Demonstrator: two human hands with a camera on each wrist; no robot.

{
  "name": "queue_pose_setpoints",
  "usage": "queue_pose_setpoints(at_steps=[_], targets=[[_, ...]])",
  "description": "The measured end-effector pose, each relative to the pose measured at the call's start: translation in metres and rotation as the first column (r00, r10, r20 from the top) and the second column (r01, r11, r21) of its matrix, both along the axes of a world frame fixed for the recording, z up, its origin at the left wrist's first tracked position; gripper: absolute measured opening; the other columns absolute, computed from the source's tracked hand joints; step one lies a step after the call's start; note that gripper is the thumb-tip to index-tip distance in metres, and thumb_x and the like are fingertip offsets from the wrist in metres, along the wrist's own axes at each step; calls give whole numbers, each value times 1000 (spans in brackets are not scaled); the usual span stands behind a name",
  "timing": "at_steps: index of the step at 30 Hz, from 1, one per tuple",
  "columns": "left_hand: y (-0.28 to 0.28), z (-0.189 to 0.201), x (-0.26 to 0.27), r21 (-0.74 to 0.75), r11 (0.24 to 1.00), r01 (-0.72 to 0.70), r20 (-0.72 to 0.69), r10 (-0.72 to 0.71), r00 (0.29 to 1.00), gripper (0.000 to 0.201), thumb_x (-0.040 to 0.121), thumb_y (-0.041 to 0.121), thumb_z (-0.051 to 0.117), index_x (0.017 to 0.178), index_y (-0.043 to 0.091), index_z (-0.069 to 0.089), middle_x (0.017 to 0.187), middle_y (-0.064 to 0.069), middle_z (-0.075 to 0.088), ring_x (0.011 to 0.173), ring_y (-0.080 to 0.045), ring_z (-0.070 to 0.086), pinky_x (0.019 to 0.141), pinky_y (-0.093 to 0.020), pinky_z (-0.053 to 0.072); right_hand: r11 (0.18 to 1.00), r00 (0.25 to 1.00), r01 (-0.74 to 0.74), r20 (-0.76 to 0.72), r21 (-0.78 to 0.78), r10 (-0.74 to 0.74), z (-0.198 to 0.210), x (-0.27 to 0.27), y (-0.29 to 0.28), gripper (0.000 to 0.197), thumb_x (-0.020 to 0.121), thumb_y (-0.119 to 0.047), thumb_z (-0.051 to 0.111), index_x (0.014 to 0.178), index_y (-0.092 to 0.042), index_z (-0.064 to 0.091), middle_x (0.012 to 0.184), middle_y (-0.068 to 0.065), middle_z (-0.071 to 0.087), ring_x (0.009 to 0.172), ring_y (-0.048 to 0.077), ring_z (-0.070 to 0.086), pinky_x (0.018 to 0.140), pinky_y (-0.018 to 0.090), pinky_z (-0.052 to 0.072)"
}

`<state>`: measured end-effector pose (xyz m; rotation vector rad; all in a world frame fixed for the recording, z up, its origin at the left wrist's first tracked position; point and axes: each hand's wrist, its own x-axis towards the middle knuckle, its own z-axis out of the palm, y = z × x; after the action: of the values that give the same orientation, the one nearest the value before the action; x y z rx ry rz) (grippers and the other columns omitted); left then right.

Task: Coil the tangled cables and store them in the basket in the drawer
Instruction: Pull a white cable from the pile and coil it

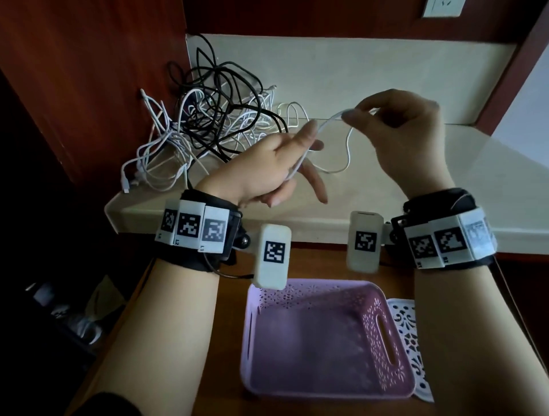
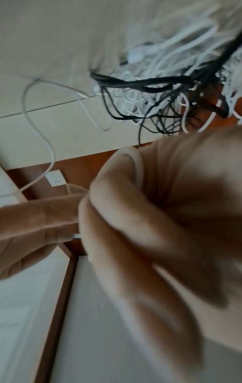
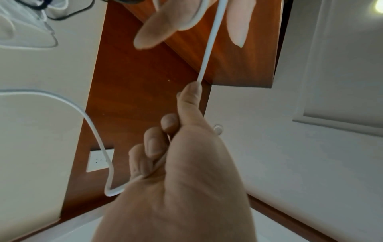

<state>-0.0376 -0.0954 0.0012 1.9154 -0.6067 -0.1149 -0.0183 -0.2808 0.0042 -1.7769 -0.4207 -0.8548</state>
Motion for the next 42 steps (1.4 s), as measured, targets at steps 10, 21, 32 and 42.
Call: queue_pose_setpoints(at_steps=[10, 21, 32, 42], targets=[[-2, 9, -6, -341, 912, 227, 30, -230, 973, 42, 104, 27, 25, 118, -1, 52, 57, -7, 67, 39, -16, 58, 46, -26, 47, 998, 998, -63, -13, -31, 62, -9, 4, 18, 15, 89, -17, 65, 76, -12, 71, 55, 7, 49, 52, 9, 38, 51, 22, 31], [1, 11, 13, -827, 549, 120, 141, -4, 990, 47, 93, 32, 36, 124, -3, 42, 133, -7, 50, 123, -16, 53, 113, -33, 32, 463, 960, -180, -257, -868, -110, -21, -3, 37, 35, 100, -29, 40, 132, -36, 50, 105, -9, 70, 105, 12, 53, 109, 33, 16], [38, 1, 31, -760, 549, -347, -52, 481, 875, 33, 101, 25, 45, 131, 15, 55, 108, 19, 57, 97, 2, 55, 101, -48, 45, 788, 888, -393, -416, -473, 193, -6, -17, 18, 16, 88, -22, 64, 78, -9, 66, 58, 15, 50, 52, 14, 38, 51, 25, 32], [11, 2, 9, 31, 968, -248, 118, 242, 963, 30, 105, 24, 32, 119, -1, 39, 118, 3, 64, 41, -26, 59, 36, -26, 44, 924, 925, -371, -130, -96, 358, 5, -22, 15, 11, 82, -13, 69, 72, -19, 69, 61, -12, 64, 62, 3, 53, 60, 15, 39]])
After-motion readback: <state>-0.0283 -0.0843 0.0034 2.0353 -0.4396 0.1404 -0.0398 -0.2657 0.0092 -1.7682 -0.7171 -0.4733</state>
